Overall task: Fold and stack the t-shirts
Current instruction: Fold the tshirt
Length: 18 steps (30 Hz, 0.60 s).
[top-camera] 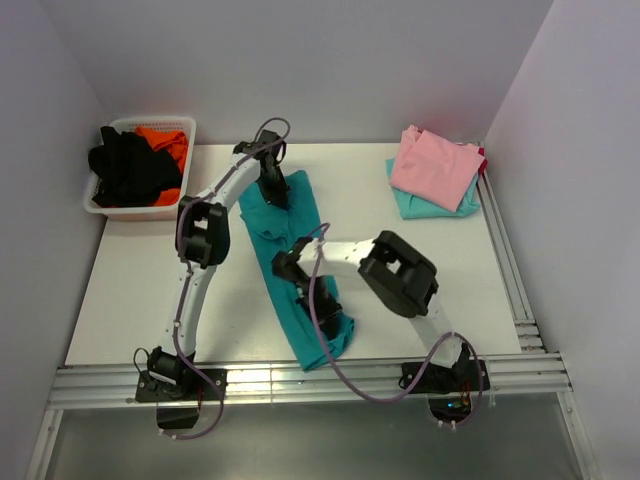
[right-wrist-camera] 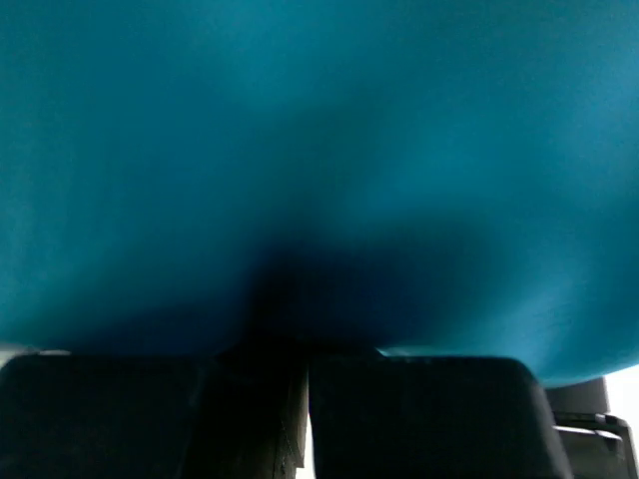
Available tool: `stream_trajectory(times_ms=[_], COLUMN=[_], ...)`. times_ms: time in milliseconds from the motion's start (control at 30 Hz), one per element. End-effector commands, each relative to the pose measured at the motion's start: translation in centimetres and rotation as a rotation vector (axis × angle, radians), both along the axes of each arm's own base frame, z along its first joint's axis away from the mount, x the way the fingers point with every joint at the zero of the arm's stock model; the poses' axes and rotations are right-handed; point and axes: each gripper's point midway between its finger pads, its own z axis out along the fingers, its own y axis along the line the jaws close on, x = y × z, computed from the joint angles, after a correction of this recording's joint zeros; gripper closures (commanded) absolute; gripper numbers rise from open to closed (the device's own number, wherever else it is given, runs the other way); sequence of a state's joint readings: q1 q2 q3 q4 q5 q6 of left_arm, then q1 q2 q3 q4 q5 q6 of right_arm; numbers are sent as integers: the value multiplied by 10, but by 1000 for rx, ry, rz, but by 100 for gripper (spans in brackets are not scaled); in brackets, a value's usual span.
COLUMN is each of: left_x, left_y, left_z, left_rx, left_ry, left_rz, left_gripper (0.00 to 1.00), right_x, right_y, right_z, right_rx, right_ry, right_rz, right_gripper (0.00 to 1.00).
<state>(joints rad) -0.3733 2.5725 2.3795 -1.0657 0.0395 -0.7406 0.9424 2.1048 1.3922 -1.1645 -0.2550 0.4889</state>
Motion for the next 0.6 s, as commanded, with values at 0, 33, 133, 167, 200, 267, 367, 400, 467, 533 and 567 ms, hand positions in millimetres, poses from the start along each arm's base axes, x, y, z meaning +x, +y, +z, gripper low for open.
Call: stream_trajectory(times_ms=[0,33,133,167,200,267,367,400,467,533,567], left_x=[48,50,60,58,65,72,74,73,71,66,60], left_y=[-49,-58,-87,-96,-104,-105,-105,-103,-96,-79,-70], left_z=[9,21,77,95,132,171,253,266,288,309,322], left_rx=[-284,-314,-395,-453,-515,-565,-625,-632,-632,-600,-586], left_ry=[-208,-230,-361,-386,-487,-573,-734,-760,-804,-832,-850], left_rz=[-117,-145,-242,-274,-298,-300,-298,-296,-288,-255,-246], left_gripper=[100,100,90,82,75,51,17,11,2,1,1], right_x=[-9,-4,1,4,7,18,44,50,61,71,75], right_y=[44,56,70,75,84,91,97,99,102,103,96], right_z=[-27,-23,-11,-6,4,15,42,50,74,99,107], right_rx=[97,121,159,184,223,251,251,256,273,291,266], right_ry=[-51,-77,-119,-129,-153,-209,-349,-385,-459,-536,-568], right_rz=[186,208,229,236,243,259,265,266,255,242,233], right_gripper=[100,100,92,81,62,44,34,34,34,34,34])
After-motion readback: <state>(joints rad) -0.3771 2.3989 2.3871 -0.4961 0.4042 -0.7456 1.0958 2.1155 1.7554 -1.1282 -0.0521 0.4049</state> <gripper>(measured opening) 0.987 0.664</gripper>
